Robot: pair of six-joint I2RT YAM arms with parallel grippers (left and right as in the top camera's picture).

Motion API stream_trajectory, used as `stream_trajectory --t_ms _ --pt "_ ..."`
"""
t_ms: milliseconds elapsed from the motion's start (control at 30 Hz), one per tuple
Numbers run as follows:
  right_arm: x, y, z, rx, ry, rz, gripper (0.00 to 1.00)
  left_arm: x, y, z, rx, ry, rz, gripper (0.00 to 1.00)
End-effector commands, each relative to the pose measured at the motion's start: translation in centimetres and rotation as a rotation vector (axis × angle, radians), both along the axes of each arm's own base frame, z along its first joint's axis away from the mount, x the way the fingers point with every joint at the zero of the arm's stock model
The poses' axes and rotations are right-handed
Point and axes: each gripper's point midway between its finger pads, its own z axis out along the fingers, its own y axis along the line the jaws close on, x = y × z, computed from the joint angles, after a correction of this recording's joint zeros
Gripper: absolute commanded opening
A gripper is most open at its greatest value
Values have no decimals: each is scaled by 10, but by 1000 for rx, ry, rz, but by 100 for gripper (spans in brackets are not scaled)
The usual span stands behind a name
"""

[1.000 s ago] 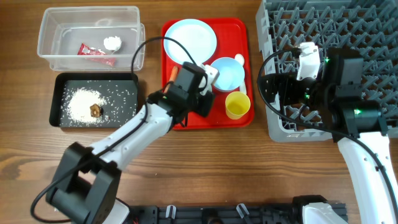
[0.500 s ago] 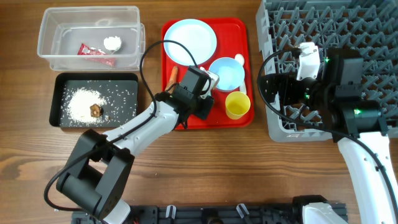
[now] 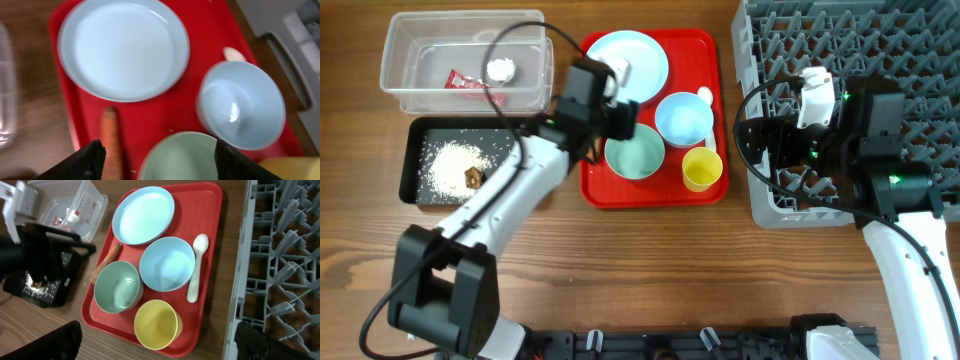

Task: Sort waste into correct bins and load items into the dishwasher rack
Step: 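Place the empty green bowl back on the red tray, then grasp the carrot on the red tray with the left gripper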

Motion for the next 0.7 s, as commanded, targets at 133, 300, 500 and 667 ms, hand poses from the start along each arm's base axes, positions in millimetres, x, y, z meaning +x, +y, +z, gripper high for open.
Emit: stream_trajectory --t_ms 133,300,500,667 --pt "4 1 10 10 -16 -17 100 18 26 -55 113 60 0 69" --pt "4 1 10 10 -16 -17 100 22 38 -88 182 101 44 65" --pt "4 1 10 8 -17 -16 100 24 38 -97 184 106 44 54" --pt "4 1 10 8 -18 -16 100 20 37 -111 196 141 38 44"
